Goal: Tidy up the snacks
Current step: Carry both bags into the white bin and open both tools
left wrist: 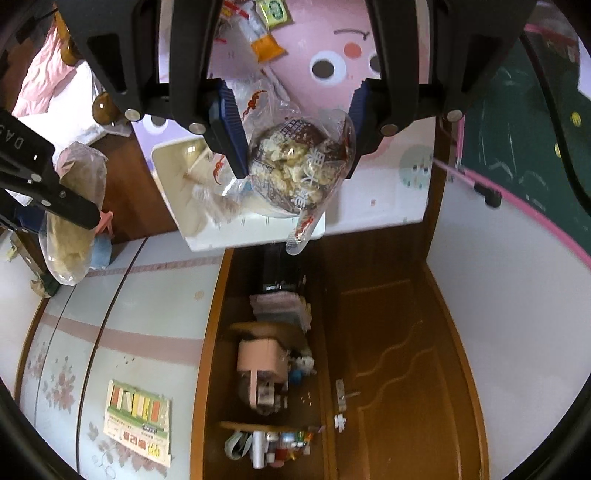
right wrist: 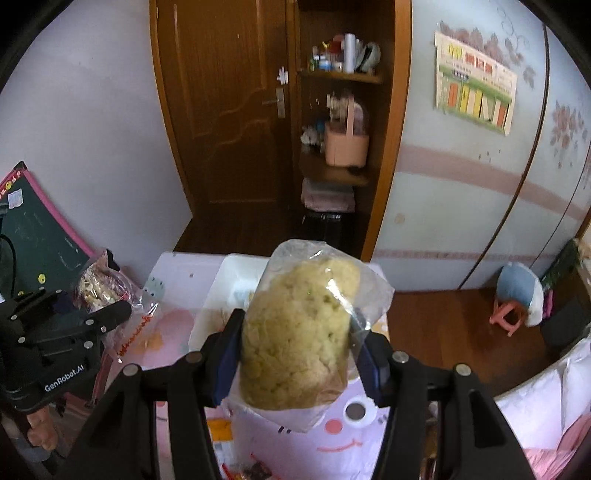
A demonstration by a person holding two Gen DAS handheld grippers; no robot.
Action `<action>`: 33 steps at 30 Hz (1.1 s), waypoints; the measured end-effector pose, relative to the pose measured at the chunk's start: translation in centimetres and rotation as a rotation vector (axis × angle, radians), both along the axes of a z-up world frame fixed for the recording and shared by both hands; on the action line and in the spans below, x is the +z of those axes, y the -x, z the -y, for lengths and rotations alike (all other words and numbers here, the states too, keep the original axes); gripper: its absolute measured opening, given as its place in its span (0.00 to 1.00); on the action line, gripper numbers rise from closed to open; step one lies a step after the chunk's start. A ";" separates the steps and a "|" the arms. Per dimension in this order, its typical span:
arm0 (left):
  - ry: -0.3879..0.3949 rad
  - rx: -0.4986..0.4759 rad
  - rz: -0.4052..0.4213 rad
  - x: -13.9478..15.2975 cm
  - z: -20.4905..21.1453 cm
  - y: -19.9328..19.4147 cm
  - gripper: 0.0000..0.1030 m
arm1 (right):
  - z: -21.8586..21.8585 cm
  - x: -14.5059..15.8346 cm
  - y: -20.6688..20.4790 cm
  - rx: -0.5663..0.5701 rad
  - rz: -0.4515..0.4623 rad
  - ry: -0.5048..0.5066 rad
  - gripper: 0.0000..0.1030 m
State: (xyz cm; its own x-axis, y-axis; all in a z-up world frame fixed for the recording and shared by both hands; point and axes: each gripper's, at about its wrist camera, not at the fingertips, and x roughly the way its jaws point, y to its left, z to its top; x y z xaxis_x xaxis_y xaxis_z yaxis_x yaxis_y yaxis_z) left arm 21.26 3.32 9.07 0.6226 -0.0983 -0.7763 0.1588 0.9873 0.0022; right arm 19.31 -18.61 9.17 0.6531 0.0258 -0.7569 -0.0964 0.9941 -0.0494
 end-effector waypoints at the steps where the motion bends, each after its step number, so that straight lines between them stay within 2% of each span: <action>1: -0.001 -0.002 0.005 0.1 0.2 -0.4 0.46 | 0.0 0.2 -0.5 -0.001 0.002 0.003 0.54; 5: 0.006 -0.011 -0.011 -0.2 1.0 -3.3 0.46 | 0.4 -0.1 -3.2 -0.019 -0.017 -0.002 0.54; 11: 0.035 -0.025 -0.111 -4.7 1.8 -7.8 0.46 | 1.2 -3.1 -7.3 -0.062 -0.101 -0.014 0.54; 16: 0.023 -0.034 -0.167 -8.1 2.6 -10.5 0.47 | 1.8 -6.5 -9.9 -0.095 -0.178 -0.008 0.54; 24: 0.000 -0.042 -0.211 -11.6 3.4 -12.5 0.47 | 2.2 -10.2 -11.9 -0.124 -0.255 -0.014 0.54; 33: -0.009 -0.044 -0.228 -13.4 3.4 -13.6 0.47 | 1.7 -11.8 -12.9 -0.124 -0.276 -0.001 0.54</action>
State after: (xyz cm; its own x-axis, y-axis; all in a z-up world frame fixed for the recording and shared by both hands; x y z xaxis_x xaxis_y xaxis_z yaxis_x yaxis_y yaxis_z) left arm 34.86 -0.08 -4.37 0.4260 -0.1139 -0.8975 0.1990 0.9796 -0.0299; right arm 32.25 -20.28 -2.64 0.4208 -0.0406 -0.9063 0.0163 0.9992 -0.0372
